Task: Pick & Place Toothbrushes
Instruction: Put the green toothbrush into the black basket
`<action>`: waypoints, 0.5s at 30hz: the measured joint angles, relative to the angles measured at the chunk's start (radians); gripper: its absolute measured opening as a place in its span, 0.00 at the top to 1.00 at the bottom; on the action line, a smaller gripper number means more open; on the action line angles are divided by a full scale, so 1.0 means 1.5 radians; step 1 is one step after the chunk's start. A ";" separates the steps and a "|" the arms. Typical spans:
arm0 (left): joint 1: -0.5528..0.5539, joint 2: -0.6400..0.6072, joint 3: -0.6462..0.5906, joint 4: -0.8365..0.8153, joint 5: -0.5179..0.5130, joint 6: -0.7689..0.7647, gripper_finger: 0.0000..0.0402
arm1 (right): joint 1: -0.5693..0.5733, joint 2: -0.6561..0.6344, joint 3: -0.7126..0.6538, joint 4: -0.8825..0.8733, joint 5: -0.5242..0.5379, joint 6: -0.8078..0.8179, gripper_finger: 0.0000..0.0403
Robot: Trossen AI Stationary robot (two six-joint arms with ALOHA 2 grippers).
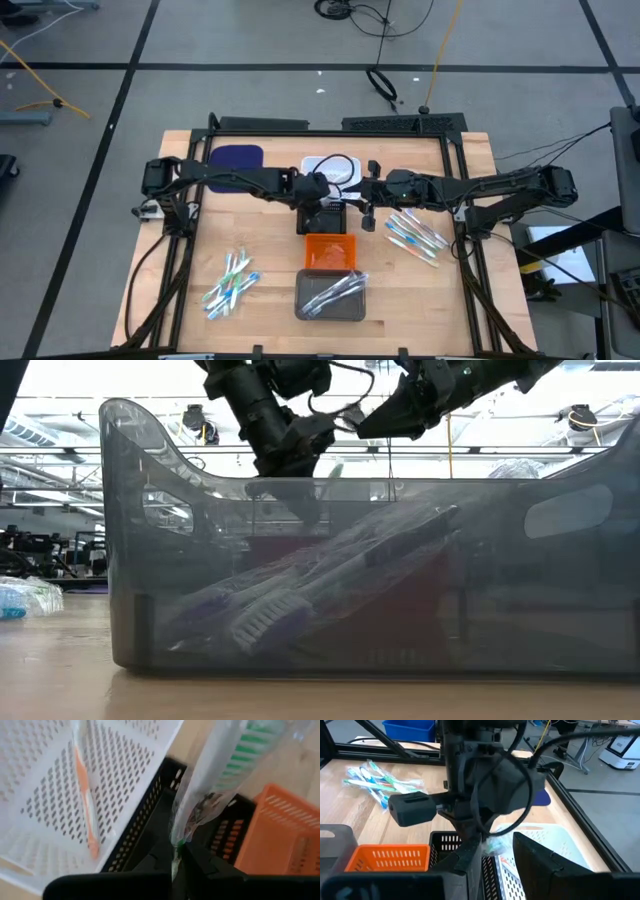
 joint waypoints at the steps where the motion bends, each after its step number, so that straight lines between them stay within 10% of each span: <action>1: 0.000 0.000 0.000 -0.005 0.001 0.000 0.96 | 0.000 0.000 0.000 0.000 0.000 0.000 0.74; 15: -0.001 0.018 0.000 -0.006 0.012 0.014 0.95 | 0.000 0.000 0.000 -0.001 0.000 0.000 0.75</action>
